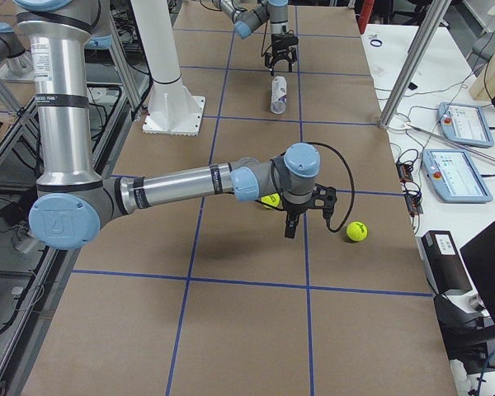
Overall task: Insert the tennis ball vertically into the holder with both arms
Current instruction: 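Move the left gripper down over the white tennis ball can, then grasp the can's open end with the left gripper and tilt it upward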
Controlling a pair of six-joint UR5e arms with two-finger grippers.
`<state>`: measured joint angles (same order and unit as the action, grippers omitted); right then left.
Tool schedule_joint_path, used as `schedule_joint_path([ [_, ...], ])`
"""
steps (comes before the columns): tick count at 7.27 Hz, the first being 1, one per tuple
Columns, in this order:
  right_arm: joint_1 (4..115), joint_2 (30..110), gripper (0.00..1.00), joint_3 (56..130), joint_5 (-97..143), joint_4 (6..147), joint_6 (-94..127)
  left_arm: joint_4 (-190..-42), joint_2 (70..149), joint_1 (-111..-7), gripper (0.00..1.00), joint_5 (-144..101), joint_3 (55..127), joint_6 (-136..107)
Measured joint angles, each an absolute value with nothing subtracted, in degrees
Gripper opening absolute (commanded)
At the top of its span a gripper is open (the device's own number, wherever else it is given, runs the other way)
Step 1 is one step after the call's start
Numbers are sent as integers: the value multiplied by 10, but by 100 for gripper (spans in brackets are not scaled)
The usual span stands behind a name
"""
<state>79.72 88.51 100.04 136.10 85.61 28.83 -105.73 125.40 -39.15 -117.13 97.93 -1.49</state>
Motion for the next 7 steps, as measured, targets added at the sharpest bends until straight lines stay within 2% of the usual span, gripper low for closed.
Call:
schedule_joint_path([
  [1, 797, 886, 99, 1001, 1362, 856, 288, -1031, 1280, -384, 95, -1168, 962, 16],
  [2, 797, 886, 99, 1001, 1363, 856, 288, -1020, 1292, -379, 77, -1162, 953, 29],
  [3, 797, 887, 99, 1001, 1363, 856, 288, -1015, 1296, -376, 71, -1156, 950, 33],
  [4, 797, 887, 99, 1001, 1364, 856, 288, -1012, 1297, -375, 76, -1149, 948, 35],
  [5, 797, 887, 99, 1001, 1364, 856, 288, -1011, 1297, -374, 94, -1140, 947, 37],
  [7, 797, 887, 99, 1001, 1364, 856, 288, -1012, 1301, -367, 98, -1129, 936, 54],
])
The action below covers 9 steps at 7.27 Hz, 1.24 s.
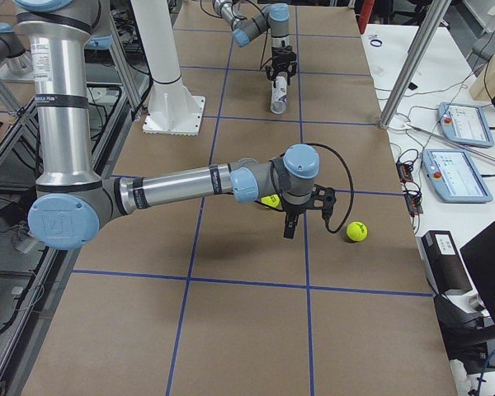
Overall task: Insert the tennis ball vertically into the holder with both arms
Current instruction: 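Grasp the can's open end with the left gripper and tilt it upward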
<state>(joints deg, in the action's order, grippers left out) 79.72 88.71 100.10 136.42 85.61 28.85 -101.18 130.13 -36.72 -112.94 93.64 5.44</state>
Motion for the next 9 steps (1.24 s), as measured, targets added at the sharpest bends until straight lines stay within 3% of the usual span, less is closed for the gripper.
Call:
schedule_joint_path([
  [9, 798, 914, 99, 1020, 1373, 857, 290, -1012, 1353, -318, 99, -1070, 850, 166],
])
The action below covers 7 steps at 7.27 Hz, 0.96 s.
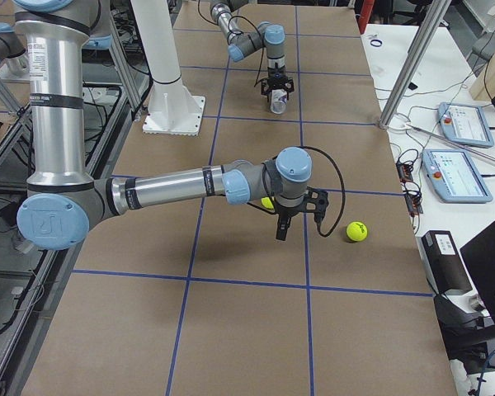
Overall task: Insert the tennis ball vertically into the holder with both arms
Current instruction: 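Grasp the can's open end with the left gripper and tilt it upward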
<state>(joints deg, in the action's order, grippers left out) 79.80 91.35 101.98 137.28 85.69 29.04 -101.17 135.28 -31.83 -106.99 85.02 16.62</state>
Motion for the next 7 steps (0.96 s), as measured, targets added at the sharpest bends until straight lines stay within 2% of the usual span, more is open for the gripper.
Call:
schedule_joint_path([
  [7, 798, 916, 99, 1022, 1373, 857, 291, -1018, 1367, -312, 99, -1040, 805, 186],
])
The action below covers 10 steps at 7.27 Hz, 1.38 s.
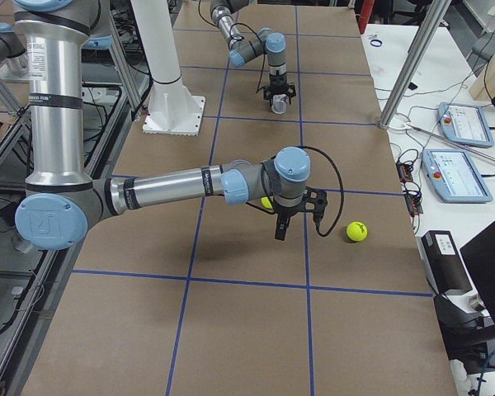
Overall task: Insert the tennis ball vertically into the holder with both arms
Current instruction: 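Grasp the can's open end with the left gripper and tilt it upward, then stand the can upright with the left gripper, holding it by the rim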
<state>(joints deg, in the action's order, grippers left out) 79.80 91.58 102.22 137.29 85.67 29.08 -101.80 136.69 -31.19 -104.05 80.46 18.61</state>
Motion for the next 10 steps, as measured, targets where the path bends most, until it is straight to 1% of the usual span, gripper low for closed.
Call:
schedule_joint_path([
  [1, 798, 916, 99, 1022, 1373, 857, 291, -1018, 1370, -311, 93, -1039, 799, 188],
  [3, 798, 915, 99, 1022, 1373, 857, 291, -1018, 1377, -309, 72, -1039, 789, 188],
  [5, 798, 913, 99, 1022, 1373, 857, 291, -1017, 1379, -308, 72, -1039, 795, 186],
  [6, 798, 912, 99, 1023, 1373, 857, 291, -1018, 1379, -311, 72, -1039, 816, 181],
  [8, 798, 911, 99, 1025, 1373, 857, 291, -1025, 1378, -324, 73, -1039, 883, 139],
  [9, 798, 910, 99, 1026, 1373, 857, 291, -1057, 1375, -328, 73, -1038, 904, 96],
  [10, 797, 909, 99, 1026, 1373, 857, 291, -1126, 1369, -330, 73, -1036, 912, 40],
])
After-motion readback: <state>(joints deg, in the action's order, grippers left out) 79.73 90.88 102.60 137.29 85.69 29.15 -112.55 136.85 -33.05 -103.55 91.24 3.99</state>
